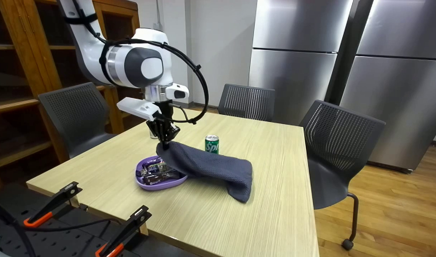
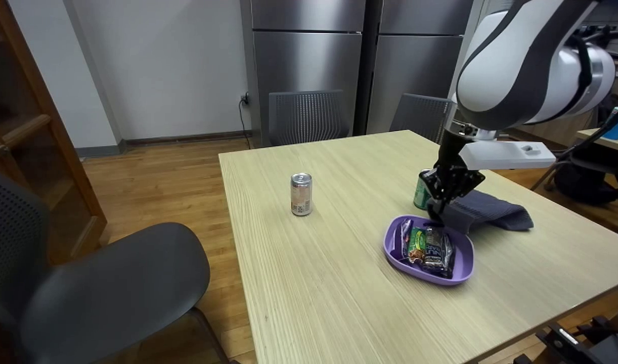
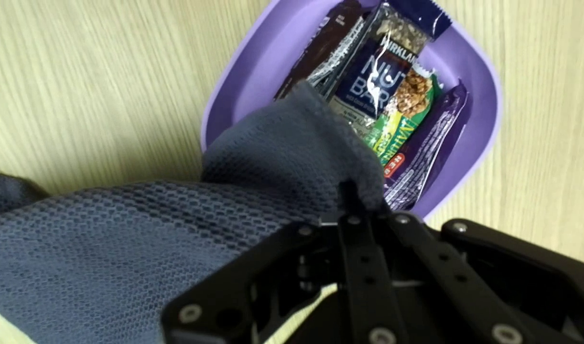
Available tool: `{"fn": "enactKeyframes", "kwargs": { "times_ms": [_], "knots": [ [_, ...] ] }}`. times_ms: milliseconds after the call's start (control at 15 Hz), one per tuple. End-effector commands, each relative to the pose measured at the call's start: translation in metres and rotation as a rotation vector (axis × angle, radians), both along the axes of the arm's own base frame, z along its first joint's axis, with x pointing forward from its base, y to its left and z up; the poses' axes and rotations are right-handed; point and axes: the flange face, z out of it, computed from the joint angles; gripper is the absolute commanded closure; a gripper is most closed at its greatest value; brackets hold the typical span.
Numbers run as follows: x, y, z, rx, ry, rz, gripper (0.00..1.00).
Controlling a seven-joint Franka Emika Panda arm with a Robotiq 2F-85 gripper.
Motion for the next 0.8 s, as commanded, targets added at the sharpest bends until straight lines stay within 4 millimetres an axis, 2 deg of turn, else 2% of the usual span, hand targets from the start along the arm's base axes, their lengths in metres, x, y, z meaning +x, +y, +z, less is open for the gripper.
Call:
{"fn": "enactKeyframes", "kwargs": {
  "times_ms": [0,733],
  "knots": [
    [-0.012,0.027,0.012,0.005,-0.003,0.042,0.99],
    [-0.027,0.113,0.013,-0.010,0.002,0.157,0.99]
  ]
}}
